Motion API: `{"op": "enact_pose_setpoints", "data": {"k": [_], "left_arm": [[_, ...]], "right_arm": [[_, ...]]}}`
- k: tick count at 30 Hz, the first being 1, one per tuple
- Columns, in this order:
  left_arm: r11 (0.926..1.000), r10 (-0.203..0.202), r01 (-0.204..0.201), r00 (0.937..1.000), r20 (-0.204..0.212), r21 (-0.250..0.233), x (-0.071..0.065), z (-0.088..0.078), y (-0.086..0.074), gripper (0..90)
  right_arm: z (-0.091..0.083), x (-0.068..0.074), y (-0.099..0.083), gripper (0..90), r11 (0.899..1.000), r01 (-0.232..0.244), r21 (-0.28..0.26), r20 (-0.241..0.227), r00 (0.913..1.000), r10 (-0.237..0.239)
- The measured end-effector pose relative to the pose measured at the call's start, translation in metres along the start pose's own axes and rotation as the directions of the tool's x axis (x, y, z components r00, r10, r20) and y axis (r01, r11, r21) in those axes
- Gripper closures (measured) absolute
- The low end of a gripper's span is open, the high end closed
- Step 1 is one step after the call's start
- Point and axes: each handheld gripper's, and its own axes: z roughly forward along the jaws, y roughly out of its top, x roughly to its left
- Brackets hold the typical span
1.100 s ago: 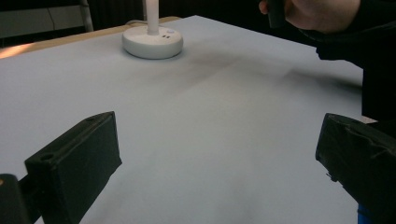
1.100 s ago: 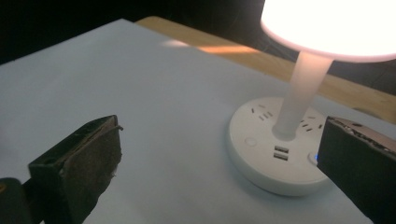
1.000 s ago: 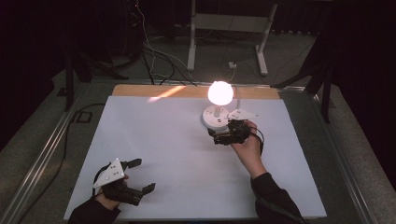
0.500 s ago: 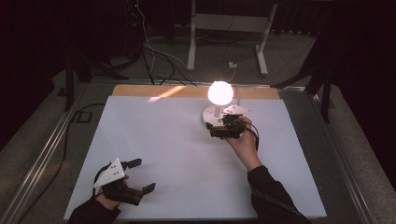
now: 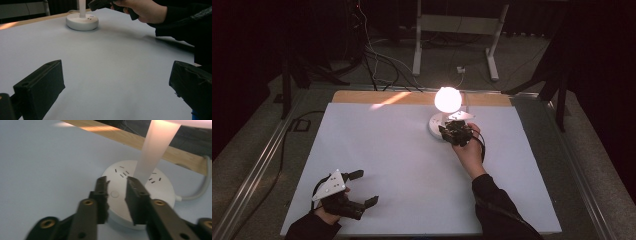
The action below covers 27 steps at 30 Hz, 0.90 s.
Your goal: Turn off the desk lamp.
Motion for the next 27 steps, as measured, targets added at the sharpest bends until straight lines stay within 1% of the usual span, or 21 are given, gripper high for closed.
{"op": "enact_pose_setpoints", "data": {"k": [2, 6, 8, 12, 15, 17, 18, 24, 27], "left_arm": [[1.0000, -0.001, 0.001, 1.0000, 0.001, -0.003, 0.000, 0.000, 0.000, 0.5], [1.0000, -0.003, 0.003, 1.0000, 0.000, -0.003, 0.000, 0.000, 0.000, 0.5], [1.0000, -0.004, 0.004, 1.0000, 0.001, -0.006, 0.000, 0.000, 0.000, 0.5], [1.0000, -0.003, 0.003, 1.0000, -0.001, -0.002, 0.000, 0.000, 0.000, 0.5], [1.0000, -0.005, 0.005, 1.0000, 0.000, -0.006, 0.000, 0.000, 0.000, 0.5], [1.0000, -0.004, 0.004, 1.0000, 0.000, -0.005, 0.000, 0.000, 0.000, 0.5], [1.0000, -0.003, 0.003, 1.0000, 0.000, -0.005, 0.000, 0.000, 0.000, 0.5], [1.0000, -0.003, 0.003, 1.0000, 0.001, -0.004, 0.000, 0.000, 0.000, 0.5], [1.0000, -0.002, 0.002, 1.0000, 0.002, -0.005, 0.000, -0.001, 0.000, 0.5]], "right_arm": [[0.003, 0.000, 0.000, 84.4, 1.000, -0.001, 0.013, -0.008, 1.0000, 0.001], [0.010, 0.001, 0.000, 87.7, 0.999, 0.012, 0.043, 0.002, 0.9999, -0.012], [0.013, 0.002, 0.000, 88.6, 0.999, 0.018, 0.045, 0.005, 0.9998, -0.018], [0.020, 0.003, 0.000, 89.6, 0.999, 0.007, 0.049, 0.009, 0.9999, -0.007], [0.025, 0.003, -0.001, 89.6, 0.998, 0.015, 0.057, 0.023, 0.9996, -0.017], [0.027, 0.003, -0.002, 89.7, 0.999, 0.009, 0.054, 0.034, 0.9994, -0.011], [0.028, 0.002, -0.001, 89.7, 0.999, 0.004, 0.050, 0.030, 0.9995, -0.005], [0.035, 0.002, 0.000, 89.7, 0.998, -0.008, 0.063, 0.039, 0.9992, 0.006], [0.038, 0.002, -0.001, 89.7, 0.997, -0.005, 0.071, 0.044, 0.9990, 0.002]]}}
